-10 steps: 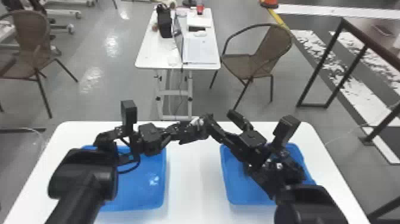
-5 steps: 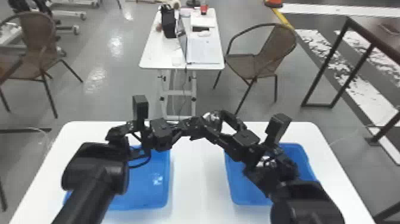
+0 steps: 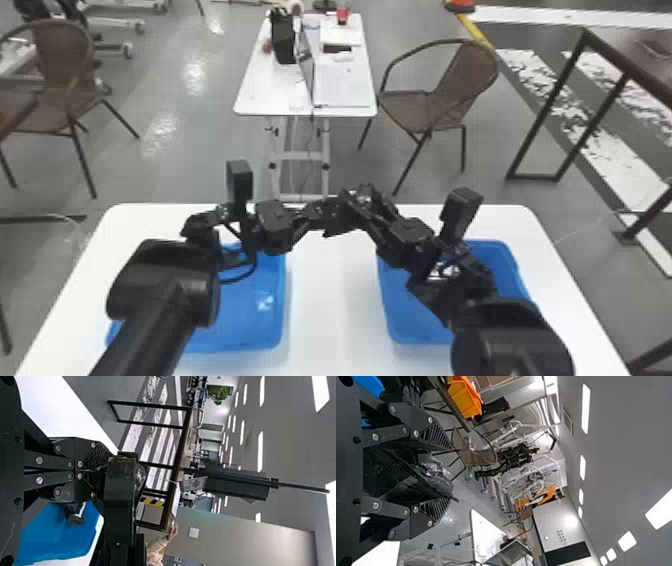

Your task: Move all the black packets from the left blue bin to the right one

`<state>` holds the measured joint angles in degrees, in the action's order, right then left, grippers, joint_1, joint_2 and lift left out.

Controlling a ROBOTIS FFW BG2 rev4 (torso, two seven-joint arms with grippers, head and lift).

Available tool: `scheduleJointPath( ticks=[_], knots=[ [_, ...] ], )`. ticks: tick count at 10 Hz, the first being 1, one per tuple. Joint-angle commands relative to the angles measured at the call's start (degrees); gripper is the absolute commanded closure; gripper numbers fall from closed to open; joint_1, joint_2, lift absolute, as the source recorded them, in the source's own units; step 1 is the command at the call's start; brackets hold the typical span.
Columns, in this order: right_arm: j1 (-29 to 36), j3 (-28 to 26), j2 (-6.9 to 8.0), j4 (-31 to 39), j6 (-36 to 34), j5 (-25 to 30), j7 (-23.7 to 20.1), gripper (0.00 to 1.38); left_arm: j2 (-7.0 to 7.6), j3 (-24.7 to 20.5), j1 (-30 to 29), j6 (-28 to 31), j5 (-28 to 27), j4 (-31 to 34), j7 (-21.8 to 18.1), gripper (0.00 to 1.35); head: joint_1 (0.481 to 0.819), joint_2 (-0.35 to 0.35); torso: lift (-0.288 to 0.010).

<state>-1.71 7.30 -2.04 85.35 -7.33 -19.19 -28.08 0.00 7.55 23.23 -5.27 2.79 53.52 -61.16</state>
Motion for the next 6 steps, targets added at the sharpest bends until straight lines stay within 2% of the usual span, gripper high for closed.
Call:
scheduleJointPath(
  ticks=[1,3,4,5,6],
  knots=[
    [0.57,0.0,0.37,-0.36,1.79,-0.59,0.48,1.28,-0.15,-0.16,-0.03,-0.09,0.03,0.0,-0.01,1.21,0.695,-0.071,0.0],
    [0.65,-0.09,0.37,-1.07,3.02,-1.91,0.57,1.28,-0.15,-0.52,-0.47,-0.53,0.03,0.0,0.87,1.19,0.695,-0.072,0.0],
    [1.09,-0.97,0.29,-1.07,3.02,-2.52,0.48,1.28,-0.15,-1.04,-1.35,-0.27,0.38,0.18,2.54,0.89,0.695,-0.072,0.0],
    [1.44,-2.46,0.29,-1.15,3.46,-2.96,0.57,1.28,-0.15,-2.27,-2.32,1.05,0.47,0.79,3.68,0.43,0.695,-0.072,0.0],
    [1.18,-5.1,0.29,-1.51,3.46,-2.52,0.57,1.28,0.35,-4.03,-4.16,1.75,0.38,2.55,3.59,0.1,0.695,-0.073,0.0]
  ],
)
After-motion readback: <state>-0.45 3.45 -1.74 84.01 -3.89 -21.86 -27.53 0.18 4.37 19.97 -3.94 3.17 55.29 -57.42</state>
